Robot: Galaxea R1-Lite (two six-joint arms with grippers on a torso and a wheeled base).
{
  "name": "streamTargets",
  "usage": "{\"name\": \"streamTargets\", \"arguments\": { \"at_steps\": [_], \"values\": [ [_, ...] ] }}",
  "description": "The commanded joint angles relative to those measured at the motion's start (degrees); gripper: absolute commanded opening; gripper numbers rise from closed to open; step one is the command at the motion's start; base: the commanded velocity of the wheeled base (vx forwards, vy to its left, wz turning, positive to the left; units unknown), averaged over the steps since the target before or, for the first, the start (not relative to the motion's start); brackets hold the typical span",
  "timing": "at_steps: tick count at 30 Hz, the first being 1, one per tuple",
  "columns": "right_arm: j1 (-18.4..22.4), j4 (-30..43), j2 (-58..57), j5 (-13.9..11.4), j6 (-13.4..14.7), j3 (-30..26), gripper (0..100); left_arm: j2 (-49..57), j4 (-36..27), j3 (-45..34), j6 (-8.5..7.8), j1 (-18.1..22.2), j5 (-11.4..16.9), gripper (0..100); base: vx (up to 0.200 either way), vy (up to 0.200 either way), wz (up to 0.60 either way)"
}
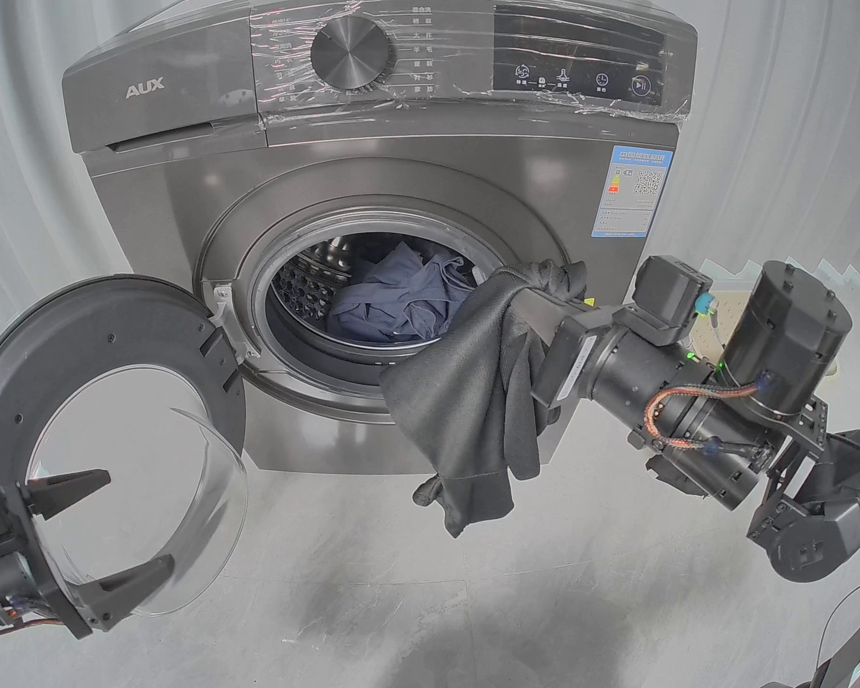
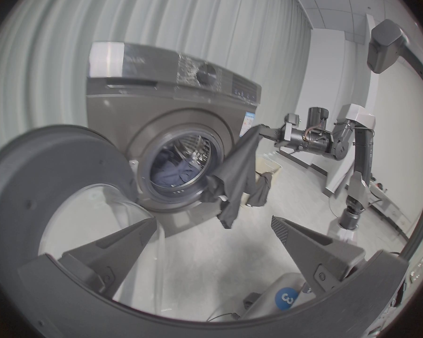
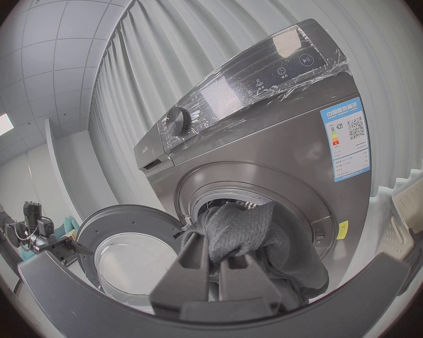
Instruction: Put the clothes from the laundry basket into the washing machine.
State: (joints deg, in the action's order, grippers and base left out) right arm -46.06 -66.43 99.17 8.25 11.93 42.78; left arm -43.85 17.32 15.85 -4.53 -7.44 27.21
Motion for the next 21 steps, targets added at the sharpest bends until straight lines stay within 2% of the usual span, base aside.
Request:
{"name": "streamTargets", "arguments": {
  "at_steps": [1, 2, 5, 10, 16, 19, 21],
  "values": [
    [-0.4, -1.1, 4.9, 1.1, -0.1, 2.8, 0, -14.5, 4.8, -0.5, -0.65, -5.5, 1.4, 100, 0.000, 0.000, 0.00],
    [-0.6, -1.0, 5.6, 3.1, -0.2, 2.9, 0, -17.0, 6.1, -0.6, -0.65, -6.5, 1.4, 100, 0.000, 0.000, 0.00],
    [-1.8, -0.3, 6.1, 4.3, -0.2, 4.4, 0, -21.5, 6.8, -0.9, -0.91, -8.4, 1.7, 100, 0.000, 0.000, 0.00],
    [-2.5, 0.1, 6.1, 4.5, -0.2, 5.8, 0, -27.5, 8.5, -0.6, -0.91, -10.2, 2.3, 100, 0.000, 0.000, 0.00],
    [-3.3, -0.1, 5.9, 3.7, 0.1, 5.7, 0, -35.0, 14.6, -0.3, -0.91, -12.2, 2.1, 100, 0.000, 0.000, 0.00],
    [-4.3, -0.6, 6.0, 2.8, 2.0, 5.4, 0, -41.6, 20.5, -0.6, -0.74, -12.2, 2.2, 100, 0.000, 0.000, 0.00],
    [-4.7, -0.7, 6.1, 2.9, 2.2, 5.5, 0, -44.8, 23.8, -1.0, -0.74, -13.0, 2.4, 100, 0.000, 0.000, 0.00]
  ]
}}
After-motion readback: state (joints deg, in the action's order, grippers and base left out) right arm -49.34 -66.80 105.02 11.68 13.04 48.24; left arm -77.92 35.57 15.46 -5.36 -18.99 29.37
